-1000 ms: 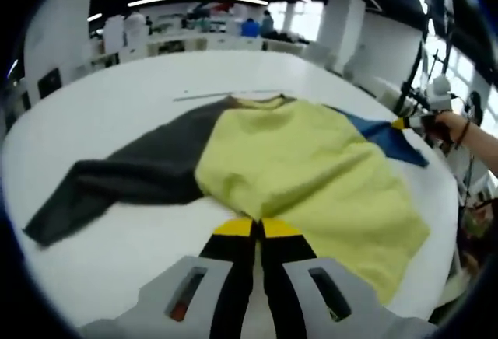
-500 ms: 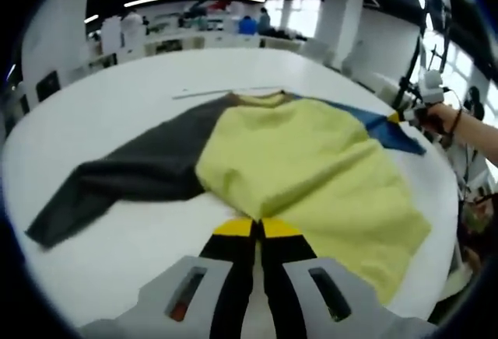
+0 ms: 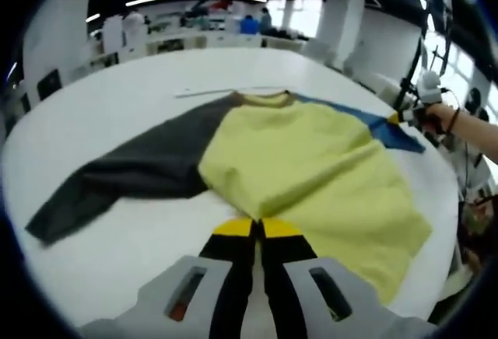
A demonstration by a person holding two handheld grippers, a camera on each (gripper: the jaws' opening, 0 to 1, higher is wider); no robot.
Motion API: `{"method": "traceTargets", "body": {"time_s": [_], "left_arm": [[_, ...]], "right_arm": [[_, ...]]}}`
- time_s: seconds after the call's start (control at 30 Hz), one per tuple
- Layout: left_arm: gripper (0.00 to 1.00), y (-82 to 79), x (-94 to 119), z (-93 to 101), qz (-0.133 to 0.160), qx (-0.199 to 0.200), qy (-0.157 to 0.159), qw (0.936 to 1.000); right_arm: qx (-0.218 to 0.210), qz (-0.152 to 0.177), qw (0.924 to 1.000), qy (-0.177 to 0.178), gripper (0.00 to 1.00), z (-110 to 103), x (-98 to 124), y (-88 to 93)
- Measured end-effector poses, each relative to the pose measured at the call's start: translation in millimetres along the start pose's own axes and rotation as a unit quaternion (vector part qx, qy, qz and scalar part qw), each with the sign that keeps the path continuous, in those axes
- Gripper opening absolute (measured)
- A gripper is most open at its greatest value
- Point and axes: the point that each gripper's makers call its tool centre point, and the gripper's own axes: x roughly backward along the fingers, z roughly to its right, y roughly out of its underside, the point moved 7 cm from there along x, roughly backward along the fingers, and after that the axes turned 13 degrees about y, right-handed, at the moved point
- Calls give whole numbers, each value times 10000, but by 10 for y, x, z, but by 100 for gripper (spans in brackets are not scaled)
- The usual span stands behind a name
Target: Fold the garment on the visible template until the final outline fits inside the template.
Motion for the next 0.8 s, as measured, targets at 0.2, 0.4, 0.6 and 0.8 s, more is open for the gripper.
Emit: {"method": "traceTargets", "body": {"time_s": [0.2,0.4,0.6,0.8], "left_arm": [[10,-4,90,11,29,-174,-32,9998],[17,14,233,74,-13,-416,54,9991],[21,66,368,122,-174,-670,190,9974],[18,164,455,184,-322,-743,303,9963]], "right_arm": [[-77,221,9996,-136,17,-68,130,-87],[-21,184,9982,-575,34,-255,296,-60],[178,81,9931,-1154,48,-523,546,37],[338,-85,9886,-1462,52,-725,768,212]]}}
